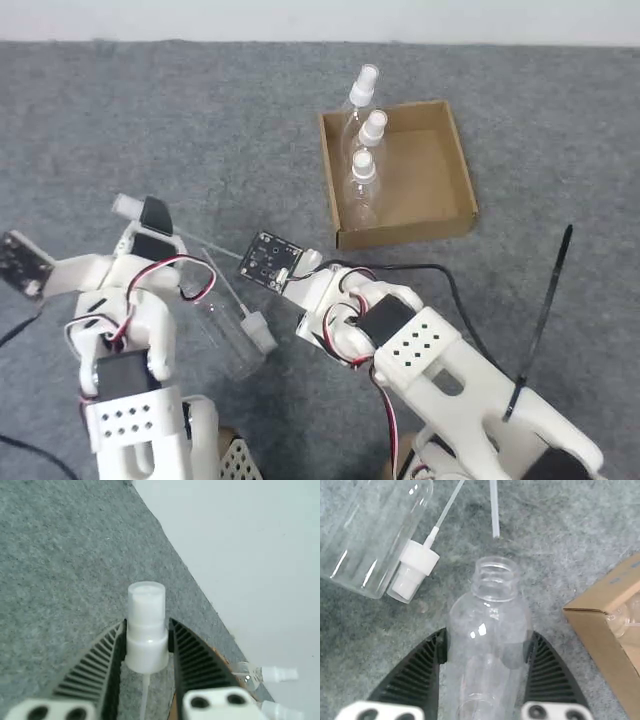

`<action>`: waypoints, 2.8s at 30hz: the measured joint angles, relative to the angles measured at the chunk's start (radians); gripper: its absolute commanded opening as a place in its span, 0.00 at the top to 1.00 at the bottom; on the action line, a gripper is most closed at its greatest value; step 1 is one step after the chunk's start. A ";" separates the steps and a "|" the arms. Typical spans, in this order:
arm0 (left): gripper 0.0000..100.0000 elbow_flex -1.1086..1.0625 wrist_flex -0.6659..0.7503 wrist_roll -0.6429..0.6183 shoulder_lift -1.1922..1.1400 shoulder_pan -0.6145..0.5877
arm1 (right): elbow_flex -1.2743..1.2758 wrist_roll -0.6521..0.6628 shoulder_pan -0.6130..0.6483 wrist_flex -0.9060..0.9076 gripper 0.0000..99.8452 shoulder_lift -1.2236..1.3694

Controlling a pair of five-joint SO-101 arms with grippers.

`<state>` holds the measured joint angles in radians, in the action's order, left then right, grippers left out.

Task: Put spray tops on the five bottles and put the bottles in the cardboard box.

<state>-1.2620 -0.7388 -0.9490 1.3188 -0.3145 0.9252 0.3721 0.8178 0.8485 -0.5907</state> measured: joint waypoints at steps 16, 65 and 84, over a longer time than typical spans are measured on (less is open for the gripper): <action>0.99 0.000 0.000 -0.002 0.000 -0.005 | 0.000 0.003 0.000 0.000 0.90 0.000; 0.99 0.063 -0.126 -0.008 0.000 0.172 | 0.000 0.003 0.000 0.000 0.90 0.000; 0.99 0.061 -0.126 -0.008 0.000 0.247 | 0.000 -0.026 0.000 -0.023 0.90 0.000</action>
<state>-1.2006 -0.8646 -0.9567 1.3188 -0.0675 0.9252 0.3460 0.8178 0.8255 -0.5907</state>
